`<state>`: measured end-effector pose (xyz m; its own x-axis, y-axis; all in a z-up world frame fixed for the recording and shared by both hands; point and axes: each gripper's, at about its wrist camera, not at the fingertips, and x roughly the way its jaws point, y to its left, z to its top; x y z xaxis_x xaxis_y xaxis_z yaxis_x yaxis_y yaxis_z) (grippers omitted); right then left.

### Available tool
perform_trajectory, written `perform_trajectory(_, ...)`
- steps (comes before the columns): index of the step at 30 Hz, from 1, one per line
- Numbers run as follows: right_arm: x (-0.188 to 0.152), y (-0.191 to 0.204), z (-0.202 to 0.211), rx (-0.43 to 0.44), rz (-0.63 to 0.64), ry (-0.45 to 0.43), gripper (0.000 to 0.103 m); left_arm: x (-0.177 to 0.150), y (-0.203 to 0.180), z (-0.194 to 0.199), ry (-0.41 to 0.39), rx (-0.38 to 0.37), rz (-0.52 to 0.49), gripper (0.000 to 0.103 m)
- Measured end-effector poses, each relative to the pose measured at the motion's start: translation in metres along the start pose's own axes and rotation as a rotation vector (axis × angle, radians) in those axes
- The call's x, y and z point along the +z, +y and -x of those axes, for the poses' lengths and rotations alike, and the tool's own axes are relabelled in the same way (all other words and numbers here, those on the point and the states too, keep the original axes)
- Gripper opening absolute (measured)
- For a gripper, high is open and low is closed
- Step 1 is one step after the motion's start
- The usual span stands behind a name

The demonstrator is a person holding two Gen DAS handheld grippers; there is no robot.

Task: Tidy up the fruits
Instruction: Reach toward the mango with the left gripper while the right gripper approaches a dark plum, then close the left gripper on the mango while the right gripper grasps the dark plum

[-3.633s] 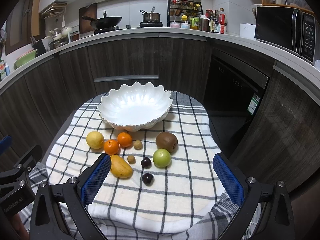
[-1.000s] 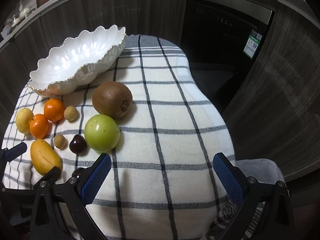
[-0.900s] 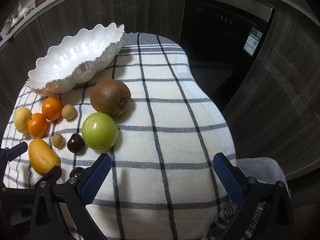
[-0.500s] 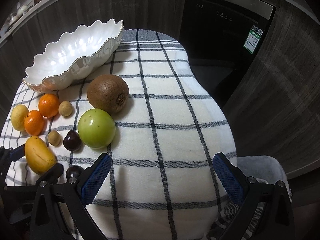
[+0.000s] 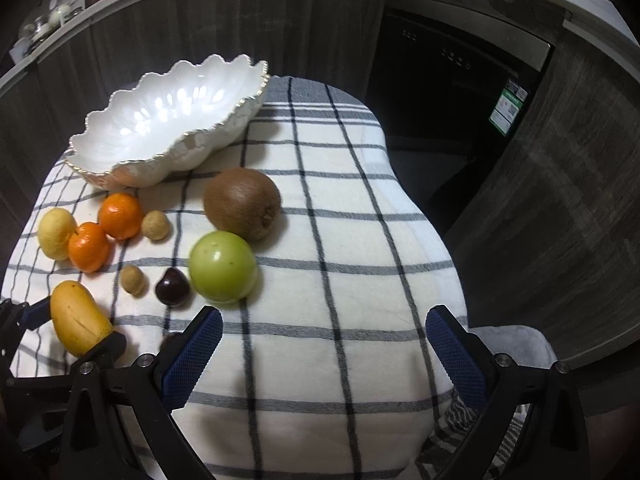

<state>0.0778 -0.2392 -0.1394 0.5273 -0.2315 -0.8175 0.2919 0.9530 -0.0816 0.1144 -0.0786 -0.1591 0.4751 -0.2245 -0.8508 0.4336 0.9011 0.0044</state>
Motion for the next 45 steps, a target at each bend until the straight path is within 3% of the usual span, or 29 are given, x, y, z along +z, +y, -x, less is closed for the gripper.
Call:
perform_trajectory(9,0.001,0.037,0.002,0.089,0.086,0.000,0.101,-0.011,0.035,0.028,-0.041,0.078,0.082,0.079)
perform_trajectory(12,-0.002,0.051,0.000,0.131,0.115,0.019,0.087,-0.018,0.045,0.034,-0.052,0.093,0.115,0.079)
perform_trajectory(14,-0.004,0.059,-0.002,0.158,0.126,0.036,0.070,-0.020,0.050,0.038,-0.056,0.100,0.132,0.079)
perform_trajectory(16,-0.007,0.068,-0.006,0.182,0.138,0.055,0.061,-0.022,0.055,0.041,-0.062,0.105,0.146,0.079)
perform_trajectory(25,-0.016,0.083,-0.011,0.169,0.180,0.074,0.044,-0.025,0.062,0.048,-0.082,0.104,0.168,0.079)
perform_trajectory(29,-0.020,0.083,-0.015,0.178,0.181,0.090,0.031,-0.026,0.061,0.050,-0.091,0.104,0.164,0.079)
perform_trajectory(38,-0.023,0.083,-0.016,0.193,0.194,0.093,0.029,-0.027,0.061,0.056,-0.102,0.112,0.169,0.079)
perform_trajectory(45,-0.013,0.084,0.011,0.213,0.200,0.031,0.029,-0.022,0.062,0.065,-0.118,0.108,0.181,0.079)
